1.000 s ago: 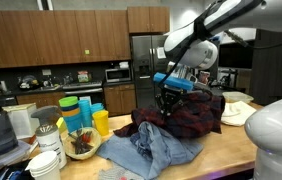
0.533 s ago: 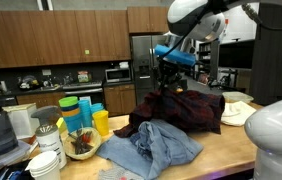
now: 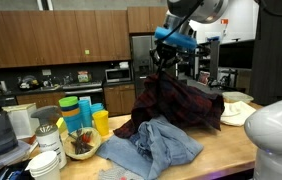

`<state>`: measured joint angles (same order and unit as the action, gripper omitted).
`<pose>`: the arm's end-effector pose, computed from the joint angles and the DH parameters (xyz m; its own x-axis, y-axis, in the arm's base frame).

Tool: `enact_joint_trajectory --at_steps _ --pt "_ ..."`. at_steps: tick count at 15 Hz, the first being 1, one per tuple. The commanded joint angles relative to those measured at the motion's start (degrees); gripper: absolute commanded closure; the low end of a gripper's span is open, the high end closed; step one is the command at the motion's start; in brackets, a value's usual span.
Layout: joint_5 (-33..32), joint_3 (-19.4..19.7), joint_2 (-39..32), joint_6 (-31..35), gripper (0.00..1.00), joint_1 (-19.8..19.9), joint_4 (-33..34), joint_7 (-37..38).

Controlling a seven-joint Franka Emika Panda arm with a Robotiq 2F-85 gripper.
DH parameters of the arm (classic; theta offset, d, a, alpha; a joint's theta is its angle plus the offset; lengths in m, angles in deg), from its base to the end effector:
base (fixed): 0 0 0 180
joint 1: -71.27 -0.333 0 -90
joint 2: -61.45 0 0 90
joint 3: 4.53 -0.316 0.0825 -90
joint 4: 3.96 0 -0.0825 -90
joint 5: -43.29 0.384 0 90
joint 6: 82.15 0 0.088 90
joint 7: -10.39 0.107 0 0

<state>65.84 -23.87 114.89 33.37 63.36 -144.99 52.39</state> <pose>0.2595 0.1996 0.6120 0.8673 -0.4340 0.2438 -0.3236 -0.8637 -0.3863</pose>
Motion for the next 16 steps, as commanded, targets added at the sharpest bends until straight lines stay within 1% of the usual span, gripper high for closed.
enact_joint_trajectory --at_steps 1,5,10,13,16 --pt "-0.84 0.84 -1.39 -1.52 0.99 0.31 3.28 -2.42" --pt "0.14 1.53 -2.21 -1.69 0.99 0.09 4.0 -4.42" --pt "6.96 6.02 -2.76 -1.63 0.99 -2.91 4.8 -11.51" --pt "10.65 7.92 -2.71 -3.27 0.99 -3.09 5.58 -15.02" --pt "12.94 8.59 -3.12 -5.19 0.99 -2.61 6.4 -17.08"
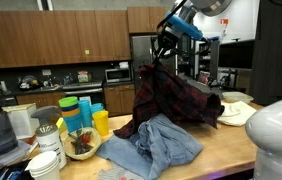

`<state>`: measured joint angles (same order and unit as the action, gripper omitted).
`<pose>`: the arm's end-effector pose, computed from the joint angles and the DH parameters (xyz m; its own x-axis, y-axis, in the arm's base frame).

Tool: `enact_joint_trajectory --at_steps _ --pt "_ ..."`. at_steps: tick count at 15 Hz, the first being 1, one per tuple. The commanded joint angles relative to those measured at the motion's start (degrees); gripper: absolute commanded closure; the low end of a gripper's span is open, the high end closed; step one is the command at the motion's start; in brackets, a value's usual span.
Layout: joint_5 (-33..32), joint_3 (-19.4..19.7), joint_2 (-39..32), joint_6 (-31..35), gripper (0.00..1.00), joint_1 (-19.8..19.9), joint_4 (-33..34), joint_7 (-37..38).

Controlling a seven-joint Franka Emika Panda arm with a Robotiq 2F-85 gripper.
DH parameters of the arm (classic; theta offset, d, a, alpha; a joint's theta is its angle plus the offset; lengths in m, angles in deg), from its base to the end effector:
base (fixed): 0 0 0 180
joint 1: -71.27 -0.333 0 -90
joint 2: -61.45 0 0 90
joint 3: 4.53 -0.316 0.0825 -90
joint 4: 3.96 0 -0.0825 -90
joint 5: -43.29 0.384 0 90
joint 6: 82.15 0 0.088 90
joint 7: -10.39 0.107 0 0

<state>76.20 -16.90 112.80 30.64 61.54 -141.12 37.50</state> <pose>0.2704 0.1784 0.6460 0.9432 -0.2751 0.1864 -0.1362 -0.8317 -0.5383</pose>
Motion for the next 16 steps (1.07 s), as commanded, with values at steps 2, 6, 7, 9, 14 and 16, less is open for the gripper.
enact_joint_trajectory --at_steps 2,6,7,9,14,16 --pt "3.88 1.73 -1.21 -3.59 0.99 -0.4 2.74 -3.08" --pt "6.67 2.57 -1.74 -5.61 0.99 0.08 2.94 -4.86" --pt "7.08 2.81 -1.73 -6.18 0.99 0.34 3.06 -5.1" --pt "7.23 3.29 -1.41 -7.18 0.99 1.14 3.52 -5.4" --pt "6.38 4.42 -0.14 -9.17 0.99 3.65 5.73 -4.86" --pt "6.22 4.72 -0.07 -9.99 0.99 4.66 6.85 -4.74"
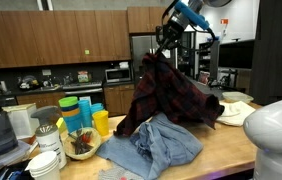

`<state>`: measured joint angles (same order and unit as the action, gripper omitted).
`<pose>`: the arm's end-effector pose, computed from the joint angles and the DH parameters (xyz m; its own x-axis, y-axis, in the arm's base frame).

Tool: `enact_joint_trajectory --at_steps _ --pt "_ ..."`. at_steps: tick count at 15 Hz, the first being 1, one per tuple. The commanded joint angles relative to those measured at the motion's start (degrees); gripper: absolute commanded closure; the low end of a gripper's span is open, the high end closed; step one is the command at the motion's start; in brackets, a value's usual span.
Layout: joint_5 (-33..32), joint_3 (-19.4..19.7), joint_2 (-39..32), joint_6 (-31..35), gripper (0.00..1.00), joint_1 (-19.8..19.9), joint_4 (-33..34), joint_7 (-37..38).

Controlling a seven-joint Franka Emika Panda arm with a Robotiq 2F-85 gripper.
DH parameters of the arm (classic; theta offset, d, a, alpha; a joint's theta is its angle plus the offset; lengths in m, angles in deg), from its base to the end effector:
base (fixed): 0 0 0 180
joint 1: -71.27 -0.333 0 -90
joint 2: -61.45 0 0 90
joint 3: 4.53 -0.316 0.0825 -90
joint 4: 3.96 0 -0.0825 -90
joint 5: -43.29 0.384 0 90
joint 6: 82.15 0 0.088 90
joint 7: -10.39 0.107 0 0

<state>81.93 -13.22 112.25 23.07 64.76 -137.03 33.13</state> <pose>0.2736 0.1508 0.6733 0.9619 -0.2476 0.1155 -0.1262 -0.7775 -0.6160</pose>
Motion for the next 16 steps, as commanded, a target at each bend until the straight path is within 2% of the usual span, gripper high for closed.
enact_joint_trajectory --at_steps 1,8,11,16 --pt "0.4 1.17 0.53 -2.76 0.99 1.9 3.27 -0.33" --pt "0.41 1.82 0.55 -4.64 0.99 4.4 5.48 -0.42" --pt "1.17 2.19 0.36 -5.26 0.99 4.29 5.77 -0.86" --pt "0.63 -1.06 -1.33 -8.41 0.99 3.21 5.56 -1.47"
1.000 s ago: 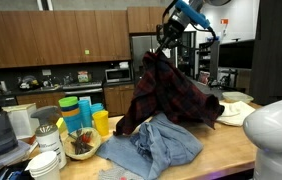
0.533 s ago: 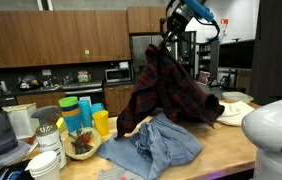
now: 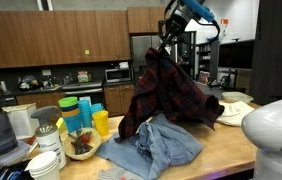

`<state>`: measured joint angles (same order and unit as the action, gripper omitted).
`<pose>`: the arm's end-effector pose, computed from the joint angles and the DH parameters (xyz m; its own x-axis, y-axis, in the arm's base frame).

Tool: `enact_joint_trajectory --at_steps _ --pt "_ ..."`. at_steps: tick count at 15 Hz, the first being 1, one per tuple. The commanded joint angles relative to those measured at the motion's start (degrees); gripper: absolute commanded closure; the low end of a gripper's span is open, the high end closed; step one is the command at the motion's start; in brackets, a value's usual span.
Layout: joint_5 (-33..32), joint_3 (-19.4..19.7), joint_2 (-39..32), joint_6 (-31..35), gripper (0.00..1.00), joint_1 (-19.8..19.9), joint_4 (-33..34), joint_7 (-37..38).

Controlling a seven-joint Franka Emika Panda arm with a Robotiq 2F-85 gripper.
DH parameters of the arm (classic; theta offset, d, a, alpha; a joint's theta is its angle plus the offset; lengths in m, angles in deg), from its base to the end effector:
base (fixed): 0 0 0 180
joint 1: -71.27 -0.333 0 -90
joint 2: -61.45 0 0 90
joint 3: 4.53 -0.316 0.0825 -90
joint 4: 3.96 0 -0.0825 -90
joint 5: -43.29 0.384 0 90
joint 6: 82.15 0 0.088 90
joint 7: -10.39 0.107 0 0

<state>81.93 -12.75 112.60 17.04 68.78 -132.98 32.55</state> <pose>0.2666 0.1353 0.6986 0.9615 -0.2507 0.1128 -0.1328 -0.7829 -0.6078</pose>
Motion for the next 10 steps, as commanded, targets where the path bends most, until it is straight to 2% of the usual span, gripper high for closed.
enact_joint_trajectory --at_steps 1,2,4,6,10 --pt "0.3 -2.89 -2.27 -3.51 0.99 -1.24 1.44 -1.06" --pt "-0.11 -4.22 -2.82 -4.53 0.71 -1.56 1.43 -1.11" --pt "-1.79 -7.62 -4.06 -6.03 0.65 -1.92 1.5 -0.95" --pt "-2.57 -9.93 -5.29 -6.38 0.53 -2.5 1.49 -1.01" --pt "-3.55 -11.56 -6.35 -6.14 0.24 -3.42 0.68 -1.22"
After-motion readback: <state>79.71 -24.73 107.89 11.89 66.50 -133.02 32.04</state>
